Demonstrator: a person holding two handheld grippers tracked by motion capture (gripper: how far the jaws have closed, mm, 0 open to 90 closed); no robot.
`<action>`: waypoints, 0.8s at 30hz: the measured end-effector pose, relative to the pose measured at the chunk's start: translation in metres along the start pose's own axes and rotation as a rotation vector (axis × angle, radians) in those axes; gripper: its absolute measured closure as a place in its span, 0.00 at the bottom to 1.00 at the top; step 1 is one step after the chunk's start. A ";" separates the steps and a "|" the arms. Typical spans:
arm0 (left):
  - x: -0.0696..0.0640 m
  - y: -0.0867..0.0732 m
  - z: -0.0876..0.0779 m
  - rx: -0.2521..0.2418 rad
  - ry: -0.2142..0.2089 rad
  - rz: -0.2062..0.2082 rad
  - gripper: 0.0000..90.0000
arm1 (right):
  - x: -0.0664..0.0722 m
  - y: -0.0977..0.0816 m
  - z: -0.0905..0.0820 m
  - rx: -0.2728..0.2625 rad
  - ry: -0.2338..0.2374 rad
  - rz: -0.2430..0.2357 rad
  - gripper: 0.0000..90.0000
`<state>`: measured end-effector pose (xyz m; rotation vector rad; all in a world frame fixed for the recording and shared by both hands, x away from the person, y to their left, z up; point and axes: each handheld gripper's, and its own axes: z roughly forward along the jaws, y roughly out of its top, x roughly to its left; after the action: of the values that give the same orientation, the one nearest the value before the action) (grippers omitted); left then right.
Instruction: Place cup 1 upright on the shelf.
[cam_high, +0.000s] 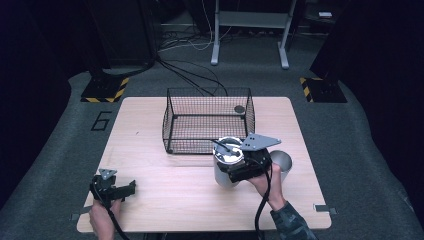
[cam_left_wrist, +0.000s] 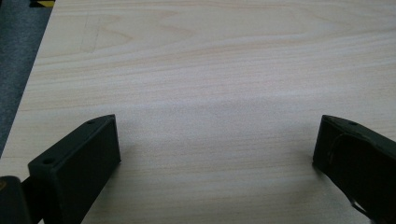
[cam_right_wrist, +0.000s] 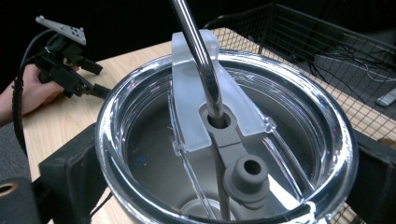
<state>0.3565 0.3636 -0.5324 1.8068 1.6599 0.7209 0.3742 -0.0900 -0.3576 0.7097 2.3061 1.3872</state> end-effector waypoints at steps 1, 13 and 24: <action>0.000 0.000 0.000 0.000 0.000 0.000 0.00 | -0.001 0.003 0.001 -0.008 0.002 0.002 0.04; 0.000 0.000 0.000 0.002 0.000 0.001 0.00 | -0.009 0.033 0.003 -0.043 0.027 -0.002 0.04; 0.000 0.000 -0.001 0.007 -0.001 0.001 0.00 | -0.018 0.053 0.014 -0.053 0.035 -0.005 0.04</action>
<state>0.3561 0.3635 -0.5319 1.8122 1.6633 0.7158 0.4079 -0.0700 -0.3162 0.6682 2.2866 1.4635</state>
